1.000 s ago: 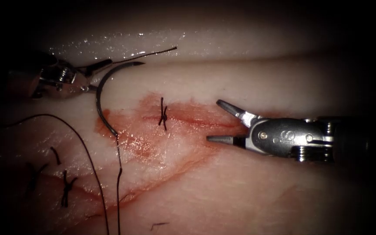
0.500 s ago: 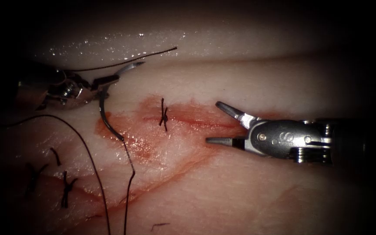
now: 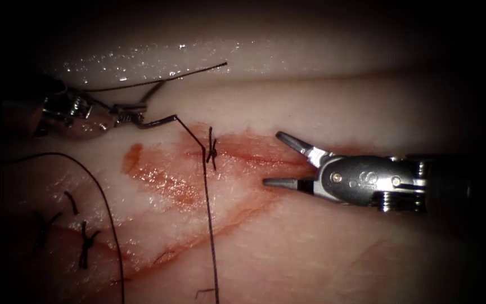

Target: Wound Closure

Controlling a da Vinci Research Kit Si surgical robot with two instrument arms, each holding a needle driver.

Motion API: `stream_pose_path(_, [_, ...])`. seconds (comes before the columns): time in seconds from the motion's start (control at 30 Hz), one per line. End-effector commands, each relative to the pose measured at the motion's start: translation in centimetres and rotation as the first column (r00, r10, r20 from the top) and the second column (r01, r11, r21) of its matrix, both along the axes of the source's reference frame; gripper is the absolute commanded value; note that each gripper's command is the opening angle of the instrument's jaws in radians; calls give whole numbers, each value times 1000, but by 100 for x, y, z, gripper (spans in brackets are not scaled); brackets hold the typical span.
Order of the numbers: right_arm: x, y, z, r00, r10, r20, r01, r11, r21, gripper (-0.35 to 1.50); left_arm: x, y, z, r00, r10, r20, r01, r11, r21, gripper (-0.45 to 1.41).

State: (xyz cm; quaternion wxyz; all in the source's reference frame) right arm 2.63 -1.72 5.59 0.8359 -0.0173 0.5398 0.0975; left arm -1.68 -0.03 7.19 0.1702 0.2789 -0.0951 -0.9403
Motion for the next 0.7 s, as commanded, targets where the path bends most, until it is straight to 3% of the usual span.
stream_pose_path(0.03, [8, 1, 1, 1000, 12, -12, -12, 1000, 9, 66, -7, -2, 0, 1000, -8, 12, 8, 1000, 4, -45])
stream_pose_path(0.17, [8, 2, -11, 995, 79, -56, -74, 994, 75, 59, -12, -8, -24, 990, -127, 55, 128, 991, -26, -45])
stream_pose_path(0.2, [8, 1, -17, 993, 100, -70, -92, 991, 101, 49, -14, -9, -30, 982, -182, 49, 185, 980, -77, -45])
stream_pose_path(0.27, [8, 1, -29, 988, 125, -86, -113, 984, 137, 36, -17, -11, -37, 956, -292, 31, 293, 941, -169, -45])
stream_pose_path(0.3, [8, 0, -38, 985, 141, -97, -124, 979, 163, 22, -20, -12, -42, 931, -365, 24, 361, 905, -224, -45])
stream_pose_path(0.37, [8, 0, -54, 980, 169, -107, -149, 973, 177, 19, -25, -15, -47, 896, -443, 27, 432, 857, -280, -45])
stream_pose_path(0.53, [7, 5, -113, 959, 249, -139, -220, 956, 194, 19, -41, -20, -58, 863, -505, 25, 475, 792, -383, -45])
stream_pose_path(0.7, [12, 5, -168, 935, 309, -174, -269, 938, 218, 21, -50, -15, -61, 822, -569, 29, 505, 705, -498, -45])
